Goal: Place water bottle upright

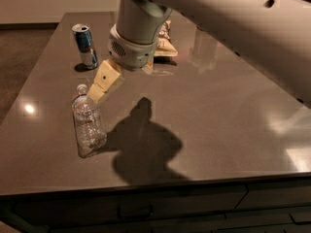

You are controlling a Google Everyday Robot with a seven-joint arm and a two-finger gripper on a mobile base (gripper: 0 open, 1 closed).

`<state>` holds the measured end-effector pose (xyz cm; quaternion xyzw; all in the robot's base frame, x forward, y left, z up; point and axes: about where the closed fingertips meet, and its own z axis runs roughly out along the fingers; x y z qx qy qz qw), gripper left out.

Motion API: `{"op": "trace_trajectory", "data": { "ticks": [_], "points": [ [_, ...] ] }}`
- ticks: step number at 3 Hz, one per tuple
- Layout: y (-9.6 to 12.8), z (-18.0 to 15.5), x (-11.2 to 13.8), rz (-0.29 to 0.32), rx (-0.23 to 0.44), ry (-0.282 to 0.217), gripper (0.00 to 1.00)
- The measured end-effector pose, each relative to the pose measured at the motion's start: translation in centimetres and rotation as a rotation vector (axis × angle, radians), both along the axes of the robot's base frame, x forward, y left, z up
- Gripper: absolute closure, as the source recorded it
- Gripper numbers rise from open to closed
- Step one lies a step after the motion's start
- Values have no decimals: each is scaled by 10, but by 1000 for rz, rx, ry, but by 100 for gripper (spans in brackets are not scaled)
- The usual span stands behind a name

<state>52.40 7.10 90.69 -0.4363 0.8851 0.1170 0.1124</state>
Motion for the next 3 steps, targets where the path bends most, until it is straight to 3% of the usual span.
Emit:
{"op": "trace_trajectory", "data": {
  "ticks": [1, 3],
  "points": [
    [29, -3, 6, -119, -11, 14, 0],
    [73, -34, 19, -259, -108, 66, 0]
  ]
}}
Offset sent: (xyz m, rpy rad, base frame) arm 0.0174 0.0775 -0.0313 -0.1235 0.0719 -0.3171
